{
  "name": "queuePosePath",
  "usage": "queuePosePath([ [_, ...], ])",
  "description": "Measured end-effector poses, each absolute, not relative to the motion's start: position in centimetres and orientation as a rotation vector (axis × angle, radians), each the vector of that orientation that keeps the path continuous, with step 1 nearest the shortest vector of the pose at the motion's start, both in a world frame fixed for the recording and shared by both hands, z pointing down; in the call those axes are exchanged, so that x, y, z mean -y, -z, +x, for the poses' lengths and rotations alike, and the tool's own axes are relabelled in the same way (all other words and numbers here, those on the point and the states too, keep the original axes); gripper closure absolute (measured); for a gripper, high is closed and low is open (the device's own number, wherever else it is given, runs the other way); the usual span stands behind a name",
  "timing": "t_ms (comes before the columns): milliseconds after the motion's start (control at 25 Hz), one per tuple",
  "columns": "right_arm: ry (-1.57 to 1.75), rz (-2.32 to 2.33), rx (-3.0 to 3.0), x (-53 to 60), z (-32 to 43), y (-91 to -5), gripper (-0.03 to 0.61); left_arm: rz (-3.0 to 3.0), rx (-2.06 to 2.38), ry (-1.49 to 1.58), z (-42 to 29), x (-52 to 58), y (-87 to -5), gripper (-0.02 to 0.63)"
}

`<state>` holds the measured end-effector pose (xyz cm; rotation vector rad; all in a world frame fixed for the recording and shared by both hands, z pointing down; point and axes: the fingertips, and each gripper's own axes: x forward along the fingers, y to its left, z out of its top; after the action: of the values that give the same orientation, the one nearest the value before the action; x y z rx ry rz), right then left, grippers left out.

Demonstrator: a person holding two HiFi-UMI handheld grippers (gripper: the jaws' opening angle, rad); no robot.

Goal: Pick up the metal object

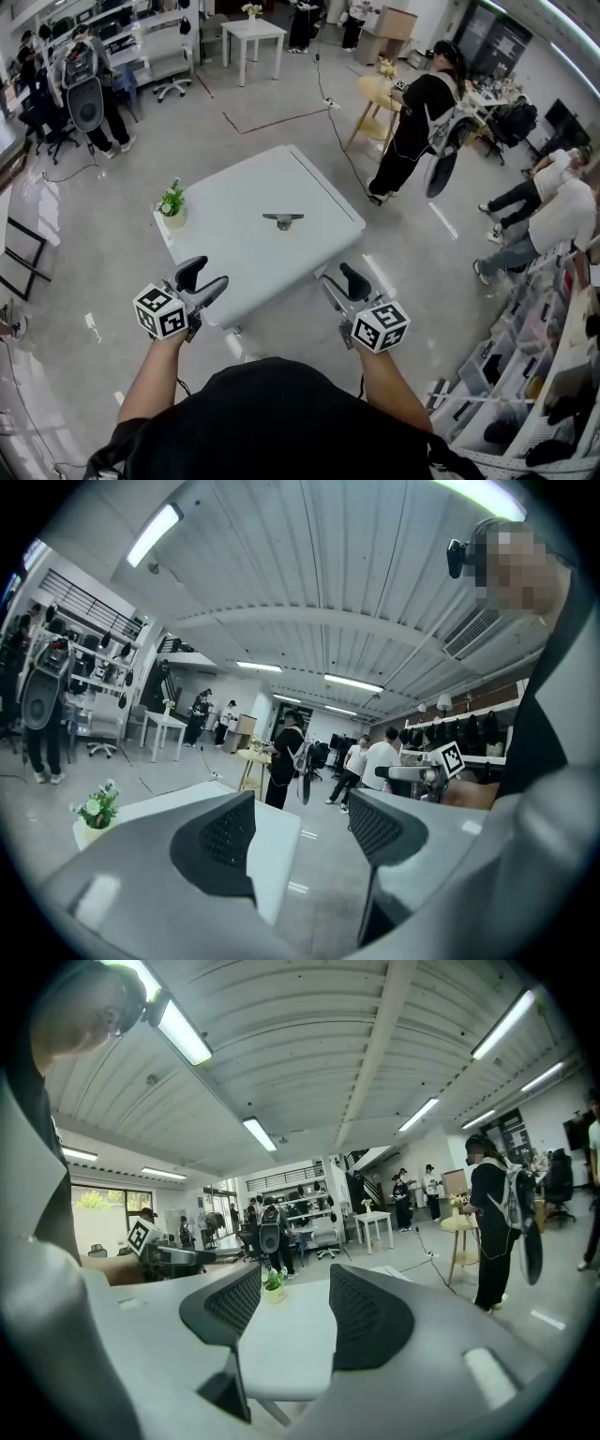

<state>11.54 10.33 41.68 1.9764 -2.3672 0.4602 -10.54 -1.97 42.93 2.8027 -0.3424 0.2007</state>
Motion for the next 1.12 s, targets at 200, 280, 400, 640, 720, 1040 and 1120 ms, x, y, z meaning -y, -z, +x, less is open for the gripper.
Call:
queuePosePath([
  [200, -0.453, 2.017, 2.346, -8.8, 11.4, -41.2, 0.319, 2.825, 0.298, -0.197, -10.1, 4.1, -42.1, 0.313],
  [280, -0.449, 2.028, 2.341, -8.3, 11.1, -41.1, 0.319, 2.830, 0.289, -0.197, -10.4, 4.8, -42.0, 0.313],
  [400, -0.440, 2.042, 2.333, -7.9, 11.0, -41.0, 0.319, 2.836, 0.284, -0.198, -10.8, 5.4, -41.8, 0.313],
  [640, -0.433, 2.053, 2.326, -6.6, 10.4, -40.8, 0.319, 2.838, 0.293, -0.194, -11.8, 7.2, -41.8, 0.313],
  [720, -0.432, 2.049, 2.324, -6.1, 10.2, -41.0, 0.319, 2.836, 0.293, -0.193, -12.0, 7.6, -42.0, 0.313],
  [1040, -0.435, 2.047, 2.313, -4.4, 9.5, -40.8, 0.319, 2.843, 0.295, -0.182, -12.8, 9.2, -41.9, 0.313],
  [1120, -0.431, 2.050, 2.308, -4.3, 9.4, -40.8, 0.319, 2.839, 0.291, -0.175, -13.0, 9.3, -42.0, 0.313],
])
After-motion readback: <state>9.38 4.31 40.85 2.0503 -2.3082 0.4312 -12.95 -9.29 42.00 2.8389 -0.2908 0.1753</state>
